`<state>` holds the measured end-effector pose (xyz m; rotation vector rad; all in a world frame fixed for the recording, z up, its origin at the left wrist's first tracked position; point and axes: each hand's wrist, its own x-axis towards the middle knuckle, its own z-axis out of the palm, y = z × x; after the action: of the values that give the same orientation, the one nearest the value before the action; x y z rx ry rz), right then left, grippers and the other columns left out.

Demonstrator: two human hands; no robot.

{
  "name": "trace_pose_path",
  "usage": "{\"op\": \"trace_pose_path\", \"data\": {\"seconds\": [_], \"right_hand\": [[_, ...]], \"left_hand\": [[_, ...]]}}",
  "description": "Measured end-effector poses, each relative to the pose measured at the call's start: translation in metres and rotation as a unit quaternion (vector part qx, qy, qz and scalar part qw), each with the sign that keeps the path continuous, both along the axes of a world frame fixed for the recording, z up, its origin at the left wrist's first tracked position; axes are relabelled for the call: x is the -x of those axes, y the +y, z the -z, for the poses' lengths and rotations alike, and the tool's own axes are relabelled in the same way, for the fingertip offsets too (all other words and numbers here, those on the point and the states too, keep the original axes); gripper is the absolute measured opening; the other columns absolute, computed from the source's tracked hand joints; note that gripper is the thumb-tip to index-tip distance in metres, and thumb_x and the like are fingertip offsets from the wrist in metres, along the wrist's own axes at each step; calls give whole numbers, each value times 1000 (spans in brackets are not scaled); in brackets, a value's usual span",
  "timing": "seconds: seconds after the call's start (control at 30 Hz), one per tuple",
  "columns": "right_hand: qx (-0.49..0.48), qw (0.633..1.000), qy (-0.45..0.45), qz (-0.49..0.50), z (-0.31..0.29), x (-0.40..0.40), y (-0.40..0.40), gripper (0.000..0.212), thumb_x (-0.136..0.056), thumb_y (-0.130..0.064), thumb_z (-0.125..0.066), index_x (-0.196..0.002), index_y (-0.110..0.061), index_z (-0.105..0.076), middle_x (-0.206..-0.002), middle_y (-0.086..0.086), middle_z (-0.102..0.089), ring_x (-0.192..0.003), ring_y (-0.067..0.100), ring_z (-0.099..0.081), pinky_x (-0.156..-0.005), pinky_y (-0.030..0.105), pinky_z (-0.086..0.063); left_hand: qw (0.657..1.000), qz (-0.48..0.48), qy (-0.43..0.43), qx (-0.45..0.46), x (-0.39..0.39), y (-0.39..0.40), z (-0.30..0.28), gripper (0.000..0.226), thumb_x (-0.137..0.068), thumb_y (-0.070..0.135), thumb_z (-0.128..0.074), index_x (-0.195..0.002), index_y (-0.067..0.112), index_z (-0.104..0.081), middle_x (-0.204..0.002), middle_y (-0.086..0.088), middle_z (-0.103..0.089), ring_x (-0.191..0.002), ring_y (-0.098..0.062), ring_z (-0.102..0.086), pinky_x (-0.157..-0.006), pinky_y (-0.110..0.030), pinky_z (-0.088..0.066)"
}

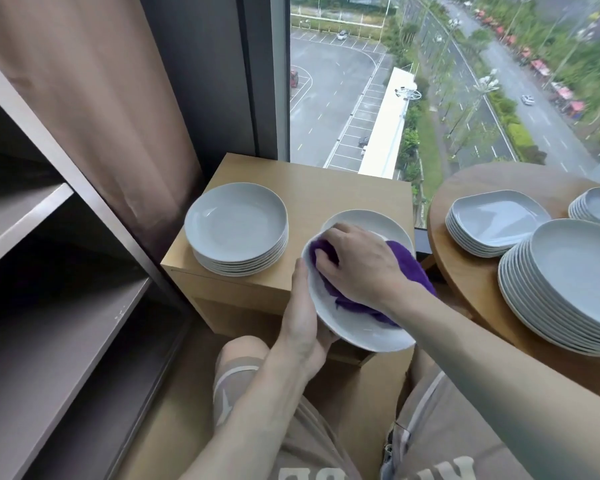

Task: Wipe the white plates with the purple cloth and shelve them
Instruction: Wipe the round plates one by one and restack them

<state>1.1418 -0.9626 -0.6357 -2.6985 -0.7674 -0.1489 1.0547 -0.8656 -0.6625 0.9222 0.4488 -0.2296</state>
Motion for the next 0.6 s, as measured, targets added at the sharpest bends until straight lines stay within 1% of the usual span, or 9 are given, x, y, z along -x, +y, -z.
{"op": "trace_pose_path", "data": {"seconds": [0.07, 0.13, 0.2, 0.27, 0.33, 0.37, 0.43, 0.53, 0.6], "right_hand": [[-34, 998, 18, -49, -6, 16, 6, 26, -98, -37, -50, -96, -19, -69, -95, -5, -66, -90, 14, -58, -78, 32, -49], [-40, 993, 56, -100, -15, 31, 9, 25, -97, -37, -52, -93, -20, -70, -92, -6, -68, -88, 13, -58, -77, 33, -50], [-24, 986, 92, -140, -22, 43, 9, 26, -94, -38, -51, -94, -23, -72, -92, -9, -69, -89, 12, -59, -78, 35, -52], [2, 979, 118, -164, -28, 49, 3, 27, -90, -40, -51, -92, -23, -73, -90, -9, -69, -88, 12, -59, -77, 36, -52], [43, 976, 128, -173, -31, 52, -4, 28, -89, -42, -51, -85, -23, -71, -87, -6, -68, -84, 13, -59, -74, 36, -51], [66, 975, 125, -169, -31, 52, -8, 30, -89, -44, -50, -82, -22, -68, -87, -5, -67, -83, 14, -59, -73, 36, -51], [102, 976, 115, -152, -31, 51, -15, 32, -88, -47, -48, -76, -22, -63, -86, -5, -65, -79, 14, -60, -72, 38, -51], [118, 978, 117, -123, -27, 48, -23, 32, -86, -46, -49, -69, -20, -58, -82, -3, -62, -70, 17, -58, -71, 40, -50], [114, 980, 133, -92, -22, 43, -28, 31, -87, -44, -50, -69, -21, -60, -79, -3, -61, -66, 17, -58, -67, 39, -53]], "left_hand": [[999, -29, 10, 31, 0, 4, -1, 56, -105, 66, -33, -127, 31, -71, -124, -5, -75, -116, -24, -71, -103, -49, -55], [996, -59, 25, 62, 0, 10, -1, 61, -105, 65, -35, -111, 24, -81, -116, -7, -78, -107, -21, -75, -98, -44, -55], [994, -70, 34, 79, 2, 15, -2, 69, -103, 67, -36, -97, 19, -85, -115, -11, -78, -105, -24, -76, -102, -44, -54], [993, -80, 41, 76, 2, 19, -4, 70, -102, 67, -36, -109, 15, -81, -117, -13, -77, -107, -27, -75, -99, -43, -55], [993, -92, 32, 68, 0, 23, -7, 68, -103, 67, -33, -127, 16, -71, -122, -14, -75, -109, -28, -74, -93, -41, -57], [993, -98, 25, 64, -2, 25, -8, 67, -103, 67, -32, -131, 18, -68, -123, -14, -75, -110, -28, -74, -91, -41, -58], [994, -102, 18, 44, -2, 27, -10, 66, -102, 69, -31, -133, 22, -66, -123, -12, -75, -114, -29, -72, -96, -44, -57], [995, -97, 3, 17, -1, 28, -9, 66, -102, 70, -31, -132, 24, -67, -123, -10, -75, -117, -30, -70, -106, -49, -53], [995, -96, -11, 0, -1, 30, -9, 64, -102, 71, -32, -133, 27, -66, -125, -8, -75, -117, -29, -70, -108, -53, -51]]}}
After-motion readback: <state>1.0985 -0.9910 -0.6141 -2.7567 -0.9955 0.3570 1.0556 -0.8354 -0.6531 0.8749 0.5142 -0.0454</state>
